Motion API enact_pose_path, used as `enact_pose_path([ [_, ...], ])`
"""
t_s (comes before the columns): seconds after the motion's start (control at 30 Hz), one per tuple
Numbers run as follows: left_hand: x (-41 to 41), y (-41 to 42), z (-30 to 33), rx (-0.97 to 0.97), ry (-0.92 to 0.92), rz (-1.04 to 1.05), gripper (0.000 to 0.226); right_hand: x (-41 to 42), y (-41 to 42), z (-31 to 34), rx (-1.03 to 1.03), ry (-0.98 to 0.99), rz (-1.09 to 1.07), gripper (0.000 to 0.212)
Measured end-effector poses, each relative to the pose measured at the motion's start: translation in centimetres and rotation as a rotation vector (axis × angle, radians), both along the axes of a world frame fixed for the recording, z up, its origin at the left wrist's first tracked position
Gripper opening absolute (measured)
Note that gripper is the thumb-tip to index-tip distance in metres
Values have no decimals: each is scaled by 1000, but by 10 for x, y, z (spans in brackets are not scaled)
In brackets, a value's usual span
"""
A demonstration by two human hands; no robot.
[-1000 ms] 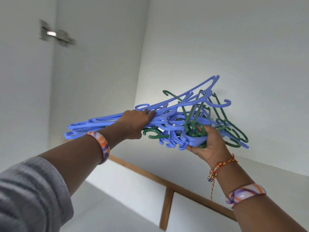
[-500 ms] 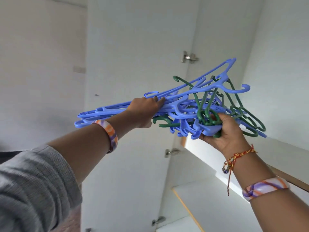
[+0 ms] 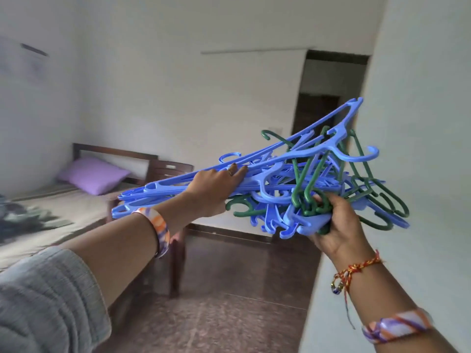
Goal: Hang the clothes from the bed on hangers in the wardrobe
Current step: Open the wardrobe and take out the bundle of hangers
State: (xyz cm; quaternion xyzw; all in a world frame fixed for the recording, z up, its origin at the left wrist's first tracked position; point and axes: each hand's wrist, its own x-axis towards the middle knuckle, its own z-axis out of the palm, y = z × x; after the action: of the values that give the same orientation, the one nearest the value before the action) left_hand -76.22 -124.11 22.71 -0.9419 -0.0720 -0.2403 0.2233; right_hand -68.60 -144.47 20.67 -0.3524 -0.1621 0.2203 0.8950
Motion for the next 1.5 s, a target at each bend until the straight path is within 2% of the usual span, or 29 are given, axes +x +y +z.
enact_pose_path([
  [0.1, -38, 103, -9, 18, -3, 103, 80, -20, 109, -8, 53, 43, 113, 55],
  [0.17, -65, 162, -10, 4, 24, 159, 84, -34, 176, -10, 48, 61, 187, 66],
  [0.27, -103, 235, -18, -31, 56, 272, 91, -50, 266, -18, 11, 70, 303, 65],
  [0.37, -137, 304, -37, -73, 64, 385, 84, -64, 353, -31, -26, 95, 429, 58],
  [0.5, -175, 405, -64, -117, 100, 558, 79, -81, 481, -56, -53, 79, 579, 61],
  [0.6, -197, 489, -82, -147, 109, 688, 80, -89, 588, -80, -111, 41, 700, 29],
  [0.63, -204, 518, -86, -164, 118, 733, 79, -93, 624, -83, -138, 54, 727, 41],
  [0.67, -212, 545, -92, -185, 124, 777, 77, -98, 658, -86, -178, 73, 738, 38],
  [0.7, -221, 572, -97, -206, 120, 815, 74, -104, 690, -88, -194, 94, 735, 26],
  [0.8, -253, 639, -115, -253, 99, 918, 73, -127, 776, -98, -244, 145, 844, 64],
  [0.83, -265, 659, -122, -275, 99, 953, 74, -137, 799, -101, -273, 142, 876, 69],
  [1.0, -320, 759, -151, -380, 107, 1126, 82, -187, 932, -131, -336, 130, 1037, 65],
  [1.17, -379, 883, -194, -481, 25, 1187, 84, -243, 1071, -157, -399, 130, 1156, 67],
  [1.5, -440, 1106, -248, -576, 134, 1328, 77, -310, 1326, -206, -576, 189, 1225, 65],
])
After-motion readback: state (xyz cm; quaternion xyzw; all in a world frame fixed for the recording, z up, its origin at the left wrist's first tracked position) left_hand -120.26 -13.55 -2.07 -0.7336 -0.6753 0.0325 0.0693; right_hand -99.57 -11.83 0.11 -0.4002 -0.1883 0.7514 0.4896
